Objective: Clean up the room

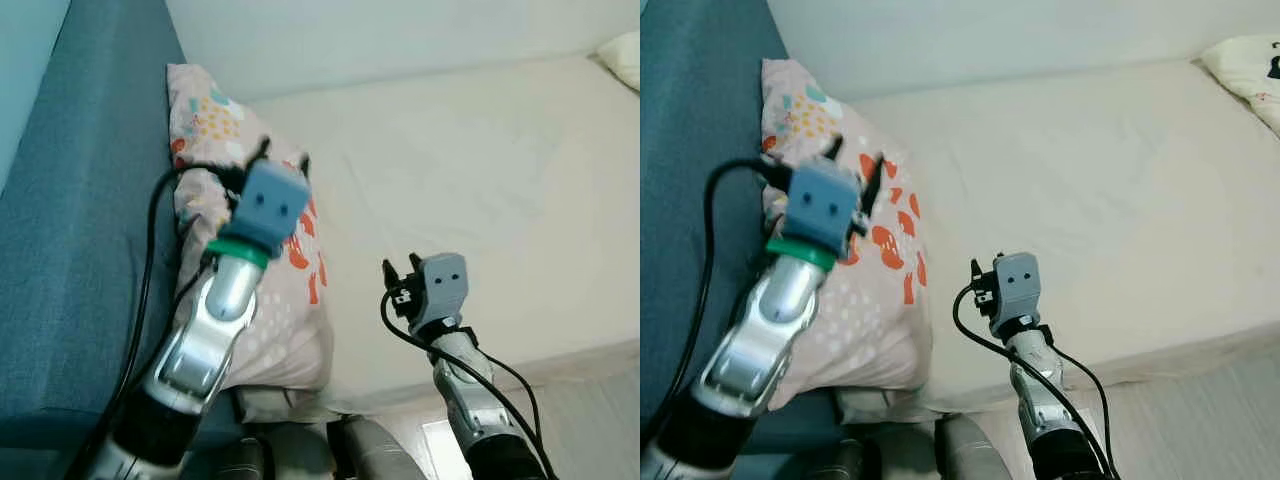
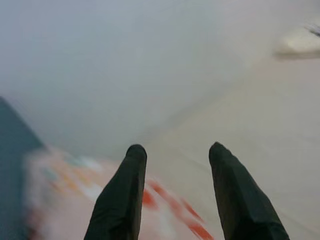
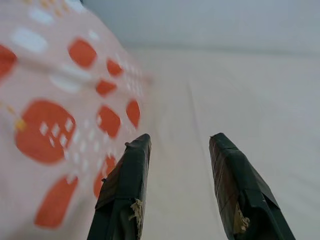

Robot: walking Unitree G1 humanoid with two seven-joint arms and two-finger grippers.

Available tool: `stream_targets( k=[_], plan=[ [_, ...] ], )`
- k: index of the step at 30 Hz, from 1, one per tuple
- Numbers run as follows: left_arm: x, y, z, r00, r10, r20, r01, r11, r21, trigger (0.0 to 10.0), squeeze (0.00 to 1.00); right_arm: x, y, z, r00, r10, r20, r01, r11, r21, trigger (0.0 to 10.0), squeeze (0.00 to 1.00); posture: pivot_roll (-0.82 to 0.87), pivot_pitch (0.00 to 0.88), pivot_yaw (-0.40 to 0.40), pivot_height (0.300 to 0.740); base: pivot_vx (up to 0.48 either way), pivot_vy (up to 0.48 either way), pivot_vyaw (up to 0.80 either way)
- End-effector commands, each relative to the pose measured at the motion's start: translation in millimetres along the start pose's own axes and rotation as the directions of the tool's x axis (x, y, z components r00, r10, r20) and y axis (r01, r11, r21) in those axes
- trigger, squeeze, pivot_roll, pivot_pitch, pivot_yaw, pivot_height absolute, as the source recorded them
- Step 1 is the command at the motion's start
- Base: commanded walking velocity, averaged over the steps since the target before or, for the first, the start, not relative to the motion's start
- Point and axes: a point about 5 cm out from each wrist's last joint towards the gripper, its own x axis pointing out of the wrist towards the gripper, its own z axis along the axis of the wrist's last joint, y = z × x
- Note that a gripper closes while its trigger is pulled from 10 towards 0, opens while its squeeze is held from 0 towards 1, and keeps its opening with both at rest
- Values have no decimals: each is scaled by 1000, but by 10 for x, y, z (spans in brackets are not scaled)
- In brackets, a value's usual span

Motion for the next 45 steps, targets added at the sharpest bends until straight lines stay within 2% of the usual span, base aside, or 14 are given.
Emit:
stream_targets(
  k=[1, 3, 4, 5, 7, 12, 18, 40, 45],
  plan=[
    [-36, -42, -69, 999, -33, -37, 32, 999, -35, 10000, 0, -39, 56, -29, 1000, 11, -10, -11, 1000, 22, 10000, 0, 1, 72, 40, 740, 0, 0, 0],
    [-49, -54, -96, 998, -35, -47, 33, 999, -42, 10000, 0, -40, 63, -21, 1000, 11, -6, -11, 1000, 25, 10000, 0, 1, 72, 40, 740, 0, 0, 0],
    [-59, -72, -162, 996, -39, -86, 31, 996, -87, 10000, 0, -44, 70, -30, 1000, 4, -9, -4, 999, 35, 10000, 0, -7, 57, 42, 740, 0, 0, 0],
    [-59, -72, -162, 996, -39, -86, 31, 996, -87, 10000, 0, -44, 70, -30, 1000, 4, -9, -4, 999, 35, 10000, 0, -7, 57, 42, 740, 0, 0, 0],
    [-65, -79, -302, 984, -37, -173, 2, 980, -198, 10000, 0, -54, 75, -61, 1000, -18, -20, 19, 998, 58, 10000, 0, -14, 38, 50, 740, 0, 0, 0],
    [-88, -65, -430, 972, -44, -229, -16, 967, -255, 10000, 0, -61, 76, -91, 998, -42, -35, 45, 994, 98, 10000, 0, -21, 21, 57, 740, 0, 0, 0],
    [-161, -99, -570, 965, -73, -253, 12, 972, -236, 10000, 0, -68, 118, -51, 999, -27, -22, 29, 995, 99, 10000, 0, -33, 0, 56, 740, 0, 0, 0],
    [-105, -123, -589, 964, -60, -260, -4, 972, -236, 10000, 0, -18, 135, -65, 999, -24, -39, 28, 994, 106, 10000, 0, -19, 0, 46, 740, 0, 0, 0],
    [-113, -128, -585, 964, -55, -260, -5, 975, -224, 10000, 0, -2, 152, -63, 999, -19, -41, 24, 994, 110, 10000, 0, -12, 2, 43, 740, -336, 0, 0]
  ],
)
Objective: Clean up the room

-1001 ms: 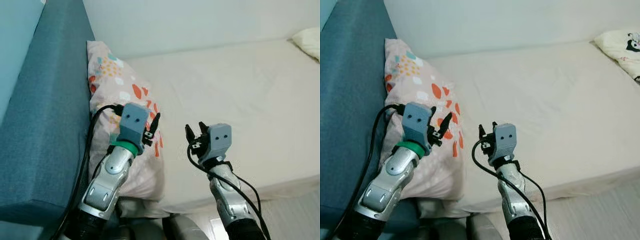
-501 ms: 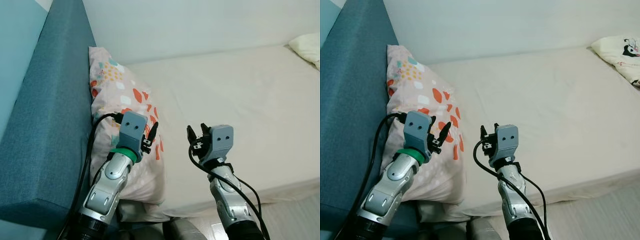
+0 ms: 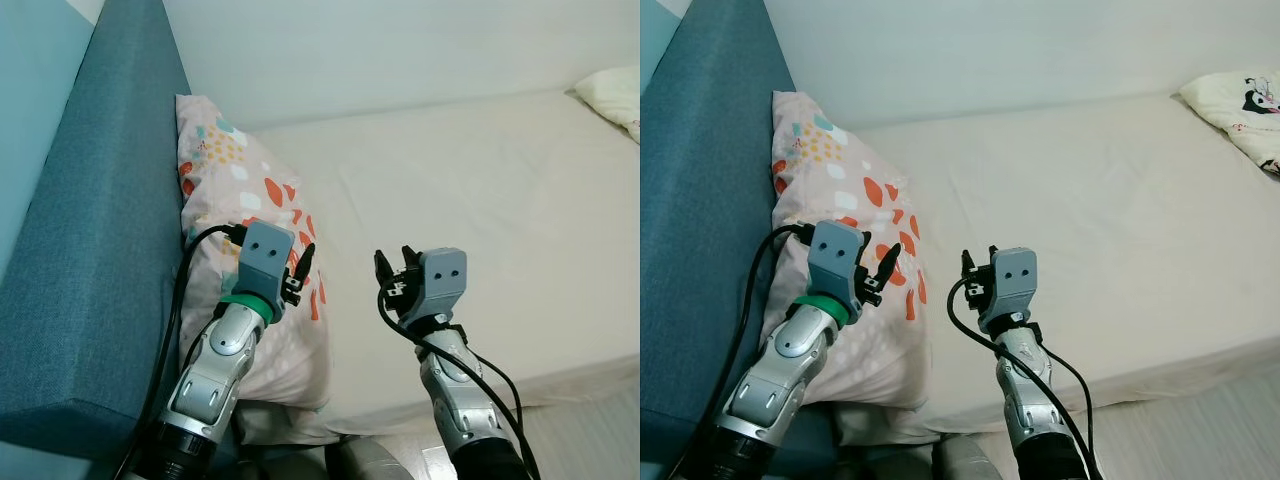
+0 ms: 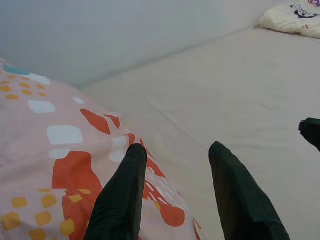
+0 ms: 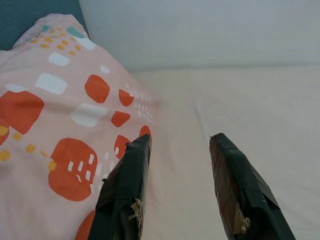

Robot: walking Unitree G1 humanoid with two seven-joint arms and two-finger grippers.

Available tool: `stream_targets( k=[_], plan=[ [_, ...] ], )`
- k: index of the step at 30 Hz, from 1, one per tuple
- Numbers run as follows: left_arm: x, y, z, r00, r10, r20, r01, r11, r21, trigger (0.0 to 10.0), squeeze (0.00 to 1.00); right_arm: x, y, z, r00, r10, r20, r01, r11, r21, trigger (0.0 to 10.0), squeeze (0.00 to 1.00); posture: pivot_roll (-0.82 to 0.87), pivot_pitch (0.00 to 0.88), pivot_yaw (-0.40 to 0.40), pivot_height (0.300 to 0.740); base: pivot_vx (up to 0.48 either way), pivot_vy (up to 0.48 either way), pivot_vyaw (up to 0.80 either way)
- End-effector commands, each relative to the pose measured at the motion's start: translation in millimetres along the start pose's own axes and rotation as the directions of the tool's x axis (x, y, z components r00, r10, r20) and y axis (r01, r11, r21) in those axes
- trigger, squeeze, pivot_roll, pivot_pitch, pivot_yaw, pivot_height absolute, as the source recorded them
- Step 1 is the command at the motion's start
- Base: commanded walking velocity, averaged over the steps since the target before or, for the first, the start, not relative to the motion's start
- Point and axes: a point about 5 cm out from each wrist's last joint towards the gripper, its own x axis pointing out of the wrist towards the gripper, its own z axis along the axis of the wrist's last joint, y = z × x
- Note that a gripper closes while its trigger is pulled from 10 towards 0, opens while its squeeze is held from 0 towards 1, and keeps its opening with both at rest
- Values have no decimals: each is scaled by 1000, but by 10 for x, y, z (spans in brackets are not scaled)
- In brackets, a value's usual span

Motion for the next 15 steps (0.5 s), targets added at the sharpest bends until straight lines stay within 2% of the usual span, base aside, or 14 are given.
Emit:
stream_targets(
  k=[1, 15],
  plan=[
    [-18, 7, -55, 1000, 8, -18, -8, 1000, 8, 10000, 0, -3, 28, -42, 1000, 4, -24, -3, 1000, 12, 10000, 0, -11, 2, 42, 740, -390, 0, 0],
    [-21, 20, -54, 1000, 17, -19, -17, 1000, 17, 10000, 0, 0, 36, -54, 1000, 3, -29, -3, 1000, 13, 10000, 0, -10, 5, 45, 740, -436, 0, 0]
  ],
)
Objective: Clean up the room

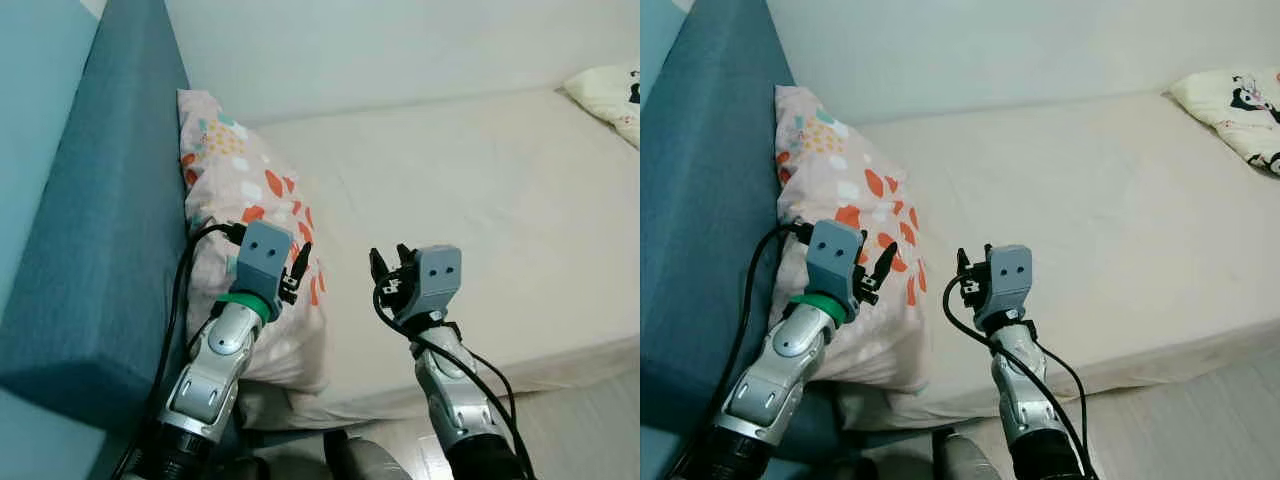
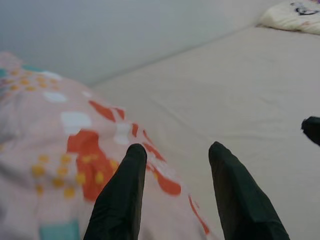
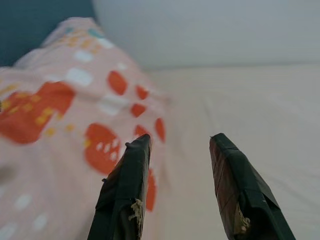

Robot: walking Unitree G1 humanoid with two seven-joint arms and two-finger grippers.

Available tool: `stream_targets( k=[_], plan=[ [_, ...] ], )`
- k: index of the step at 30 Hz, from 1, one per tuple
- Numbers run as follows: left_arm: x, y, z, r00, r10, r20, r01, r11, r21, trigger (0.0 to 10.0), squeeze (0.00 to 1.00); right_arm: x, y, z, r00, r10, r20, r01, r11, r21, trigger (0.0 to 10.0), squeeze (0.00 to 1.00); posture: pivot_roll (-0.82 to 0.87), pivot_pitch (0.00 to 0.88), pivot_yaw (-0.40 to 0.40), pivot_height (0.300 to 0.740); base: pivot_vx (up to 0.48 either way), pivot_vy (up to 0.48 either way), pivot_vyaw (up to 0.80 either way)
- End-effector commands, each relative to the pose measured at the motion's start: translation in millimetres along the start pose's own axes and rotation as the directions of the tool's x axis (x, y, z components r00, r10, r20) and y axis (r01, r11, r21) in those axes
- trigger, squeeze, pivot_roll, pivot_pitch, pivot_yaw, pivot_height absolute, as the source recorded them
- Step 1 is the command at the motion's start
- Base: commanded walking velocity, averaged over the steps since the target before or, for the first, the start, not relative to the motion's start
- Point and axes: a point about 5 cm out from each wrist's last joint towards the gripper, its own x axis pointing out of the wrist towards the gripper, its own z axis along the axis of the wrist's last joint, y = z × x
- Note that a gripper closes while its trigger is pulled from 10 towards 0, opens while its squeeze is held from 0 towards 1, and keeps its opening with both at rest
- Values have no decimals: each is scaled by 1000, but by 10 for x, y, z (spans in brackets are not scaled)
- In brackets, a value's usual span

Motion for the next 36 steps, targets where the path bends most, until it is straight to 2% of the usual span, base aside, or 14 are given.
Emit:
stream_targets(
  k=[1, 16, 21, 36],
  plan=[
    [-21, -20, -67, 1000, -2, -24, 2, 1000, -3, 10000, 0, -32, -7, -67, 999, -4, -33, 4, 1000, 2, 10000, 0, -10, 5, 45, 740, -465, 0, 0],
    [-27, -20, -72, 1000, -1, -26, 1, 1000, 2, 10000, 0, -44, -28, -90, 999, -15, -46, 15, 1000, -4, 10000, 0, -8, 8, 48, 740, -464, 0, 0],
    [-25, -60, -70, 999, -46, -28, 46, 999, 24, 10000, 0, -44, -31, -106, 998, -20, -53, 20, 1000, 9, 10000, 0, -8, 7, 48, 740, 0, 0, 0],
    [-23, -90, -57, 998, -56, -13, 56, 997, 47, 10000, 0, -44, -30, -116, 998, -19, -57, 19, 1000, 11, 10000, 0, -9, 8, 48, 740, 0, 0, 0]
  ],
)
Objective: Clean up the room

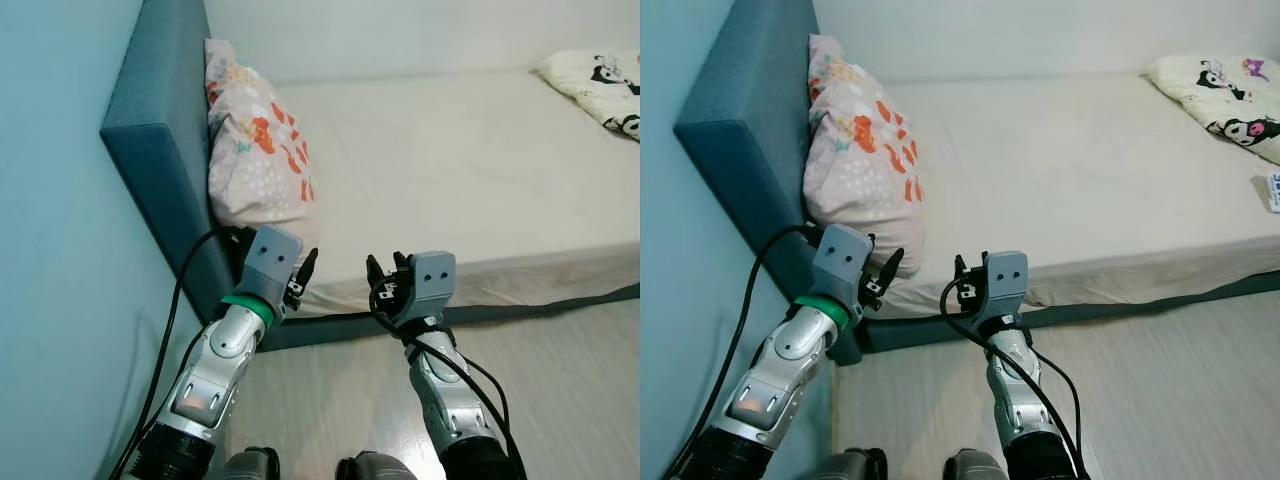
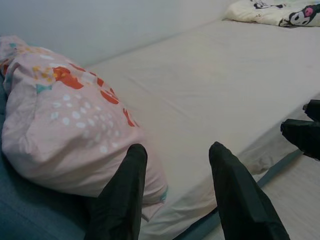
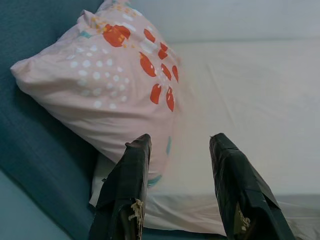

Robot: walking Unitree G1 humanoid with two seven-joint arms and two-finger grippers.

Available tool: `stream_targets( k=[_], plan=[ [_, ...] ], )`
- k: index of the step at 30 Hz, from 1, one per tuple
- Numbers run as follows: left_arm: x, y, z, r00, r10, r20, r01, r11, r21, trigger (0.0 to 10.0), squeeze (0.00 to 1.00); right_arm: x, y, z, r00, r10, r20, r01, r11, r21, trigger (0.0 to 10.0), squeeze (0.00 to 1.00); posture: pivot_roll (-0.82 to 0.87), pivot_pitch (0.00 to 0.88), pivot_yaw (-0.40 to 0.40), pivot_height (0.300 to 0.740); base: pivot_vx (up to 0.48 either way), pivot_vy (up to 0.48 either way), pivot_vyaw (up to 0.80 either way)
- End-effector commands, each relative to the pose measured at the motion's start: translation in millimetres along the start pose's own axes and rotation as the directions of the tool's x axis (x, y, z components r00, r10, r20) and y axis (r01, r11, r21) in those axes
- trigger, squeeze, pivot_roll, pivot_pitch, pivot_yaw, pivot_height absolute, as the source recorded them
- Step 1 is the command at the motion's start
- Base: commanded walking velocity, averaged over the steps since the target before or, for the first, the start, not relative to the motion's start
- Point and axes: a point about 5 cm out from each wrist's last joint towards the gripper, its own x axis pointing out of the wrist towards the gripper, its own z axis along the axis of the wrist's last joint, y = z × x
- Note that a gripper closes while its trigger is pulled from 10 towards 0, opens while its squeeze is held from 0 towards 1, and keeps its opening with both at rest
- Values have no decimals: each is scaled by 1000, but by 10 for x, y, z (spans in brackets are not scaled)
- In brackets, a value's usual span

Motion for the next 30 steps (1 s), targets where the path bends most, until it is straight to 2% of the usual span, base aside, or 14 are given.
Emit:
stream_targets(
  k=[1, 13, 30],
  plan=[
    [-12, -3, -44, 1000, -2, -13, 2, 1000, 7, 10000, 0, -11, -3, -35, 1000, -1, -18, 1, 1000, 6, 10000, 0, -9, 7, 48, 740, 0, 0, 0],
    [-11, 7, -53, 1000, 5, -10, -5, 1000, 4, 10000, 0, -14, -1, -46, 1000, 0, -23, 0, 1000, 4, 10000, 0, -9, 8, 46, 740, 0, 0, 0],
    [-9, 13, -64, 1000, 13, -13, -13, 1000, 4, 10000, 0, -19, -2, -52, 1000, -1, -24, 1, 1000, 5, 10000, 0, -10, 8, 48, 740, 0, -350, 0]
  ],
)
